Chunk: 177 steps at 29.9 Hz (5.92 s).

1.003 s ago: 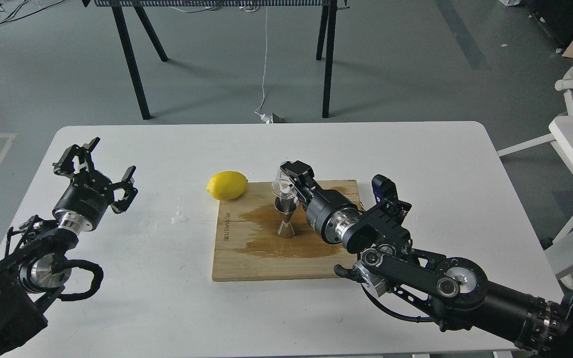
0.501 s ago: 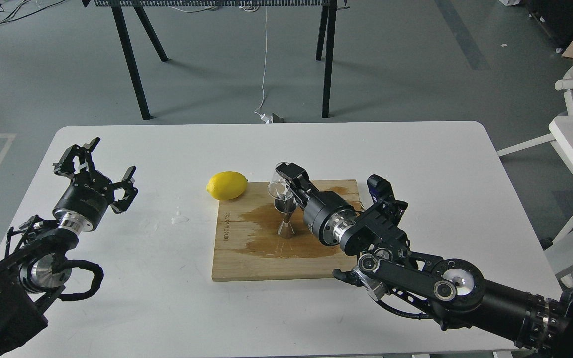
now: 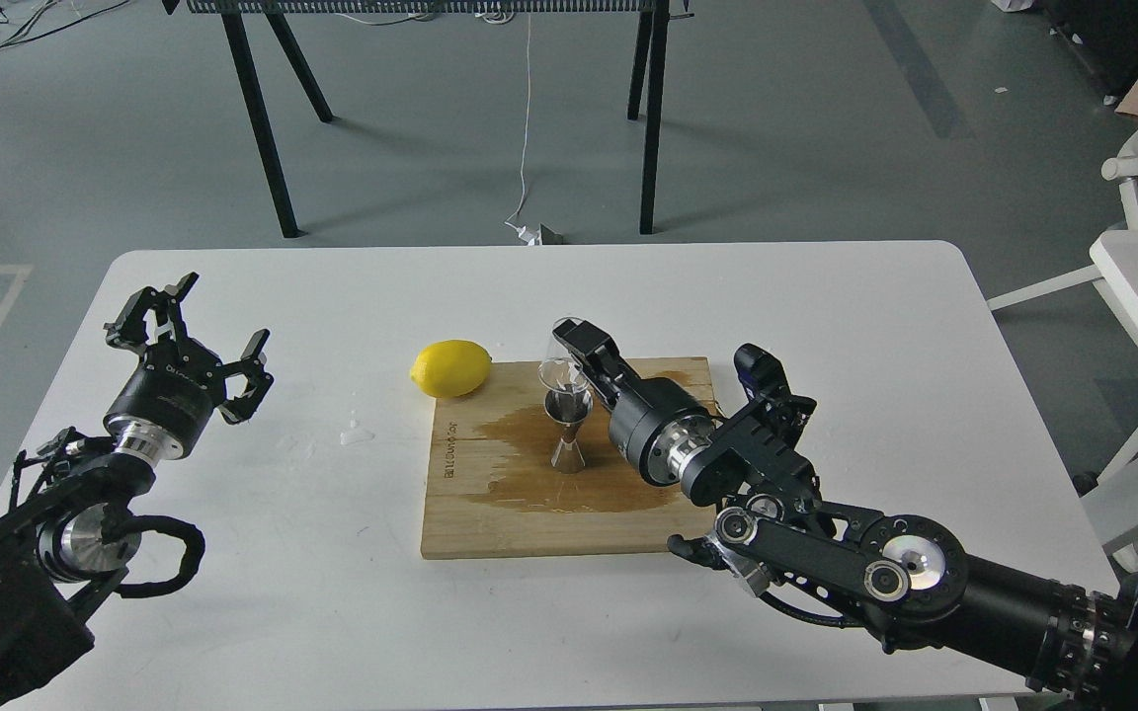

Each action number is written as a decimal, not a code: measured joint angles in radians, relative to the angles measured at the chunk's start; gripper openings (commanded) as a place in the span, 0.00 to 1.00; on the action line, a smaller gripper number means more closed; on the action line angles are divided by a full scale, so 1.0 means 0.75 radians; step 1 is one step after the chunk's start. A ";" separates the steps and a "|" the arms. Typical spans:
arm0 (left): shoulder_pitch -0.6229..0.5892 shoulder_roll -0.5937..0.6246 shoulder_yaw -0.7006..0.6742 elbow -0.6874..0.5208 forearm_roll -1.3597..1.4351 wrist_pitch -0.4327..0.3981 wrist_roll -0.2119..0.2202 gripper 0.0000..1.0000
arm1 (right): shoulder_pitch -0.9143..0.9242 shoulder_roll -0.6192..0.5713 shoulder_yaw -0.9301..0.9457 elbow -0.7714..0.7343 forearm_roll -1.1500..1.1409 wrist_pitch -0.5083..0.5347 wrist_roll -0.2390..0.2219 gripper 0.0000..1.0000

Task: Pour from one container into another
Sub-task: 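Tilt the glass over the jigger to pour its contents in, then turn the glass upright and carry it back toward its spot, then lower the glass onto the table and open the right gripper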

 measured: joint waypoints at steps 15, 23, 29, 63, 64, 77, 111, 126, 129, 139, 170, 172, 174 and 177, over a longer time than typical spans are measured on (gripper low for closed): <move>0.000 0.000 0.000 0.000 0.000 0.000 0.000 0.95 | 0.014 0.000 -0.026 -0.010 -0.092 0.000 0.008 0.41; 0.000 -0.001 0.000 0.000 0.000 0.000 0.000 0.95 | 0.014 0.000 -0.036 -0.035 -0.145 0.000 0.014 0.41; 0.000 -0.004 0.000 0.000 0.000 0.000 0.000 0.95 | 0.012 0.001 -0.075 -0.059 -0.171 0.000 0.017 0.41; 0.000 -0.002 0.000 0.000 0.000 0.000 0.000 0.95 | 0.049 -0.005 -0.110 -0.064 -0.188 0.000 0.042 0.41; 0.000 -0.002 0.000 0.000 0.000 0.000 0.000 0.95 | 0.046 -0.005 -0.105 -0.064 -0.185 0.000 0.040 0.41; 0.000 0.000 0.000 0.000 0.000 0.000 0.000 0.95 | -0.061 0.000 0.095 -0.019 -0.063 0.000 0.037 0.41; 0.000 -0.004 0.002 0.000 0.001 0.000 0.000 0.95 | -0.583 0.010 1.271 0.122 0.954 0.000 0.049 0.41; 0.001 -0.002 0.000 0.000 0.001 0.000 0.000 0.95 | -0.701 0.011 1.543 -0.039 1.511 0.000 0.041 0.41; 0.001 -0.002 0.000 0.000 0.000 0.000 0.000 0.95 | -0.705 0.014 1.563 -0.100 1.554 0.000 0.041 0.41; 0.001 -0.002 0.000 0.000 0.000 0.000 0.000 0.95 | -0.733 0.012 1.582 -0.197 1.614 0.000 0.034 0.42; 0.002 -0.011 0.002 0.000 0.002 0.000 0.000 0.95 | -0.728 0.014 1.565 -0.232 1.614 0.005 0.033 0.67; 0.002 -0.012 0.002 0.000 0.002 0.000 0.000 0.95 | -0.728 0.014 1.565 -0.230 1.614 0.005 0.033 0.72; 0.002 -0.012 0.002 0.000 0.002 0.000 0.000 0.95 | -0.728 0.013 1.565 -0.229 1.614 0.005 0.033 0.77; 0.002 -0.012 0.002 0.000 0.002 0.000 0.000 0.95 | -0.730 0.011 1.566 -0.224 1.614 0.005 0.033 0.85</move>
